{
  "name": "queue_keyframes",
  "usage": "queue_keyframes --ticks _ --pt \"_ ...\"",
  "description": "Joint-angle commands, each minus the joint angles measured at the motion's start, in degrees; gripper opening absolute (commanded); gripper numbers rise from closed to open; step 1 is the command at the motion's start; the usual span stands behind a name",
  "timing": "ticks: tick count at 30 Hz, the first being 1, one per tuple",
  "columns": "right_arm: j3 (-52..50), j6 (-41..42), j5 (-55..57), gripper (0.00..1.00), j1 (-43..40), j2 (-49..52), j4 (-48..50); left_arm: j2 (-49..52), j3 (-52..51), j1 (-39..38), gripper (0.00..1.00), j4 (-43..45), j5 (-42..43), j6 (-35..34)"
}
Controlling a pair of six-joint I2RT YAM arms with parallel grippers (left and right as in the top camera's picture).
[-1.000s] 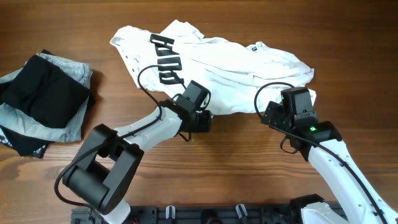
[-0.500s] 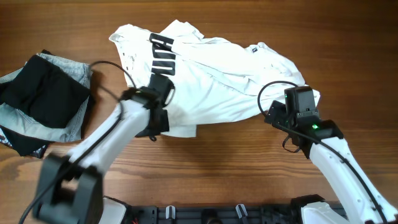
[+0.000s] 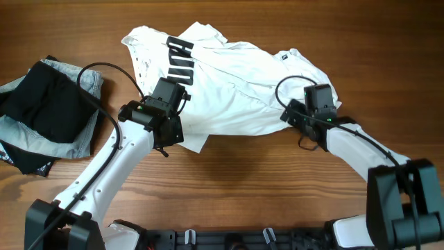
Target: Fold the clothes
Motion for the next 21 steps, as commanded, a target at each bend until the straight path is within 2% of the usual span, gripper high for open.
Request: queue_keyframes --ticks 1,3,4,5,7,15,21 --pt "-1.29 4.28 -6.43 0.91 -0.11 3.26 1.11 -0.09 0.68 0.33 0.04 -0.04 -1.38 0.07" --pt "-1.29 4.22 -6.29 0.80 -0.17 3.23 1.18 -0.09 0.68 0.33 0.04 -0.04 -1.38 0.07" --pt "-1.29 4.22 -5.95 0.70 -0.31 3.23 0.50 -0.09 0.68 0.33 0.04 -0.04 -1.38 0.07" --pt "-1.29 4.22 -5.40 0.52 -0.52 3.23 -0.72 -0.09 0.68 0.33 0.04 -0.11 -1.38 0.07" --pt "-1.29 4.22 -4.13 0.33 -1.27 3.23 -4.70 -0.09 0.68 0.33 0.04 -0.50 -1.38 0.07" --pt "-1.29 0.50 3.21 0.29 -4.57 2.75 -18.71 -0.09 0.68 0.33 0.04 -2.25 -1.73 0.31" --pt "-1.27 -4.63 5.14 0.24 -10.99 -2.29 -26.51 -0.09 0.68 0.33 0.04 -3.21 -4.39 0.28"
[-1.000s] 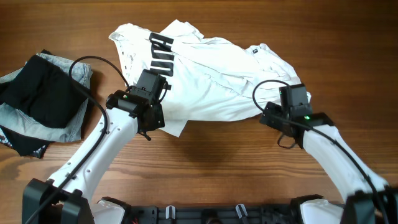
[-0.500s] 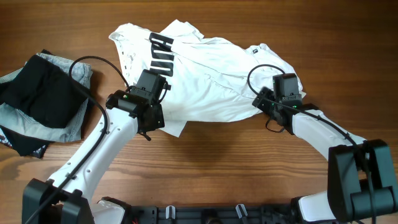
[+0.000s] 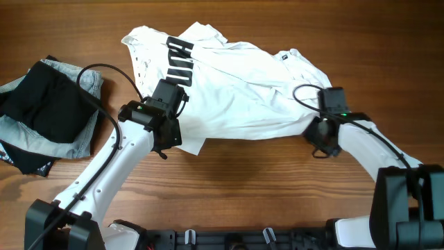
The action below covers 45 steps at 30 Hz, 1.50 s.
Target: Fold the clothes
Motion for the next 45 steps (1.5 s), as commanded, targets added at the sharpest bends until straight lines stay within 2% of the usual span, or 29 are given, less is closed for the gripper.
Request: queue_keyframes --ticks 1,2,3,5,6,9,13,16,18,20,21,22,23,24,27,28,31,33,34,35,36,37,45 --pt "-2.84 -6.38 0.15 0.27 -3.82 -1.42 -1.14 -0.07 0.68 0.33 0.04 -0.24 -2.80 0.26" --pt "-2.84 -9.20 -2.14 0.32 -4.17 -2.16 0.02 -0.07 0.68 0.33 0.04 -0.09 -2.80 0.26" --pt "-2.84 -12.63 -6.05 0.46 -4.24 -2.86 1.90 -0.07 0.68 0.33 0.04 0.20 -2.80 0.26" --pt "-2.86 -16.28 -15.43 0.63 -4.22 -3.15 6.01 -0.07 0.68 0.33 0.04 0.76 -2.80 0.26" --pt "-2.86 -16.02 -19.39 0.65 -4.22 -3.04 8.00 -0.07 0.68 0.33 0.04 0.70 -2.82 0.28" --pt "-2.86 -13.88 -21.79 0.65 -4.17 -2.95 11.26 -0.07 0.68 0.33 0.04 -1.77 -6.32 -0.09" --pt "-2.89 -13.81 -21.73 0.65 -4.17 -1.62 13.35 -0.07 0.68 0.35 0.04 -7.41 -12.76 -7.32" --pt "-2.97 -13.81 -21.79 0.65 -4.17 0.04 13.31 -0.07 0.68 0.33 0.04 -8.81 -13.73 -12.00" --pt "-2.97 -13.84 -21.77 0.64 -4.17 1.46 13.16 -0.07 0.68 0.33 0.04 -7.89 -13.53 -12.15" --pt "-2.97 -12.63 -21.31 0.55 -4.17 2.08 12.68 -0.07 0.68 0.33 0.04 -7.13 -13.53 -12.15" --pt "-2.97 -11.39 -21.00 0.41 -4.20 2.08 12.85 -0.09 0.68 0.33 0.04 -6.88 -13.53 -12.15" --pt "-2.75 -10.80 -20.02 0.17 -4.20 1.86 13.66 -0.09 0.68 0.33 0.04 -6.73 -13.53 -12.13" --pt "-2.40 -10.82 -20.02 0.09 -4.22 1.49 14.10 -0.07 0.68 0.33 0.04 -6.73 -13.53 -12.13" --pt "-1.40 -10.16 -20.04 0.07 -4.24 0.74 14.32 -0.09 0.68 0.33 0.04 -6.75 -13.53 -11.96" --pt "3.45 -9.92 -17.14 0.08 -4.24 -2.29 14.43 -0.09 0.68 0.33 0.04 -6.78 -13.51 -11.98" --pt "6.99 -10.08 -13.09 0.07 -4.24 -2.84 14.99 -0.07 0.68 0.33 0.04 -6.43 -13.51 -11.98" --pt "8.24 -11.52 -11.41 0.07 -4.24 -2.82 18.38 -0.09 0.68 0.33 0.04 -5.68 -13.49 -11.98" --pt "8.22 -11.50 -11.63 0.11 -4.22 -2.82 17.66 -0.07 0.68 0.33 0.04 -5.62 -13.49 -11.98" --pt "8.11 -11.50 -11.61 0.18 -4.22 -2.78 16.26 -0.07 0.68 0.33 0.04 -5.64 -13.49 -11.98" --pt "8.04 -11.52 -11.43 0.25 -4.24 -2.75 15.26 -0.07 0.68 0.33 0.04 -5.62 -13.49 -11.98" --pt "8.02 -11.50 -11.02 0.38 -4.24 -2.60 14.34 -0.07 0.68 0.33 0.04 -5.46 -13.49 -11.98" --pt "8.02 -11.63 -10.49 0.46 -4.24 -2.47 13.05 -0.09 0.68 0.33 0.04 -5.22 -13.49 -11.98" --pt "7.89 -12.02 -7.67 0.50 -4.22 -2.36 2.36 -0.07 0.68 0.33 0.04 -4.52 -13.49 -11.98"
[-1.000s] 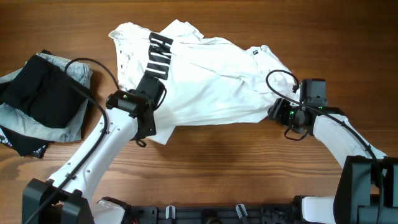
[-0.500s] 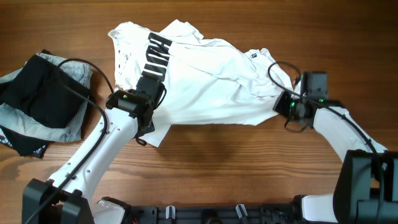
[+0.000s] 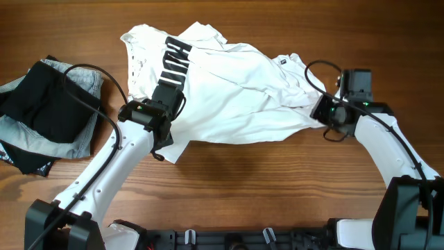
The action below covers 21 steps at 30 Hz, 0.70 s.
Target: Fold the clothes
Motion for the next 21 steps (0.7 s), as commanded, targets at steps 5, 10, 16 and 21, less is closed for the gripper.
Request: queue_keyframes --ticks 5,10,16,21 --pt "-1.05 -1.25 1.62 0.55 0.09 1.88 -0.59 -0.11 0.68 0.33 0.05 0.50 -1.53 -1.38" --pt "-1.18 -1.25 -3.76 0.55 0.72 6.21 0.79 -0.09 0.68 0.33 0.05 0.52 -1.11 -1.38" --pt "-0.79 0.55 -4.66 0.04 1.33 7.21 -0.61 -0.09 0.68 0.33 0.05 0.50 -1.11 -1.36" --pt "8.35 -1.20 -3.85 0.04 1.31 0.35 -12.11 -0.09 0.68 0.33 0.05 0.50 -1.14 -1.36"
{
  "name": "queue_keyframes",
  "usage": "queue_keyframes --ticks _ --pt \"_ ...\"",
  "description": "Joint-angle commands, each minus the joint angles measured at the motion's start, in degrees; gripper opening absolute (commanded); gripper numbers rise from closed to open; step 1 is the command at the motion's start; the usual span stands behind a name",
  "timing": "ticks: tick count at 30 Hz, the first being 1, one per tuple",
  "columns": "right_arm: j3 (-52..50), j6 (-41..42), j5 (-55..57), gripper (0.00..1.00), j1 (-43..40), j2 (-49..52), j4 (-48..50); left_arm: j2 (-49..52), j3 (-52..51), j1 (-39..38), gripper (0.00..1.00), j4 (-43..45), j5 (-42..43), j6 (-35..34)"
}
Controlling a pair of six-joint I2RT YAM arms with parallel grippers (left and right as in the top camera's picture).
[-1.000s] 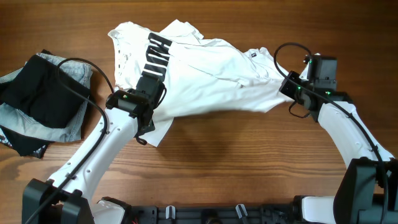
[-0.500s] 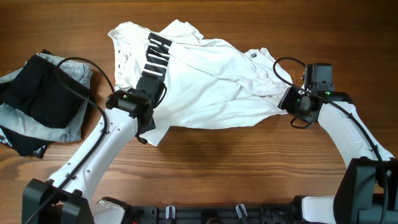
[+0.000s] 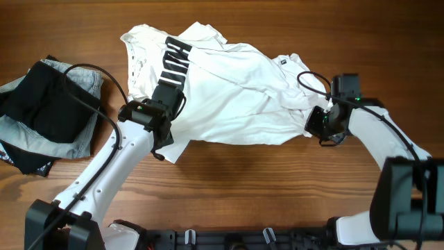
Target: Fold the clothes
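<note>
A crumpled white T-shirt [image 3: 229,97] with a black print lies across the far middle of the table in the overhead view. My left gripper [image 3: 164,137] sits at its near-left corner and looks shut on the hem there. At the shirt's right edge, my right gripper [image 3: 318,125] has fabric bunched against its fingers and appears shut on it. From above, the arm bodies hide the fingertips of both grippers.
A pile of black and grey clothes [image 3: 45,114] lies at the left edge of the table. A black cable loops from the left arm [image 3: 104,173] over that pile. Bare wooden tabletop [image 3: 243,187] spans the near side.
My right gripper has shifted a little left and toward the near side, staying at the shirt's right edge. The shirt's shape and the left gripper look unchanged.
The shirt first lay bunched, with the left gripper on its near-left corner and the right gripper on its right edge. The right gripper then stood farther right and the left slightly farther left. The shirt now lies stretched wider between them.
</note>
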Motion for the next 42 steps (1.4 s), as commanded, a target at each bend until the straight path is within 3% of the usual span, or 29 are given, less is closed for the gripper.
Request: queue_keyframes --ticks 1,4,6,11,16,18,20,24,30,35,42 --pt "9.40 -1.33 1.70 0.04 0.24 -6.19 -7.30 -0.07 0.68 0.33 0.05 0.04 -1.16 -1.38" --pt "15.15 -4.50 6.75 0.07 0.24 -6.95 -16.28 -0.07 0.68 0.33 0.06 0.61 -1.16 -1.36" --pt "15.63 -7.54 7.10 0.14 0.22 -6.95 -18.67 -0.07 0.68 0.33 0.06 0.68 -1.16 -1.36" --pt "15.63 -11.74 6.97 0.16 0.24 -3.26 -23.43 -0.07 0.68 0.33 0.06 0.66 -1.16 -1.36" --pt "15.61 -13.00 4.57 0.17 0.26 1.66 -8.35 -0.07 0.68 0.33 0.06 0.85 -1.14 -1.36" --pt "15.61 -12.90 1.73 0.31 0.26 2.99 -2.21 -0.07 0.68 0.33 0.06 0.85 -1.14 -1.38" --pt "15.63 -10.38 1.73 0.35 0.24 3.28 -2.71 -0.07 0.68 0.33 0.06 0.83 -1.14 -1.38" --pt "15.61 -3.15 6.78 0.33 0.24 1.92 -17.05 -0.07 0.68 0.33 0.08 1.09 -1.14 -1.38" --pt "14.12 -1.75 9.46 0.36 0.22 -5.09 -26.18 -0.07 0.68 0.33 0.08 2.14 -1.07 -1.36" --pt "8.33 0.79 6.58 0.36 0.24 -6.95 -26.49 -0.07 0.68 0.33 0.08 2.16 0.37 -1.36" --pt "-6.91 5.22 0.72 0.36 0.22 -6.97 -15.32 -0.07 0.68 0.33 0.07 2.16 0.37 -1.36"
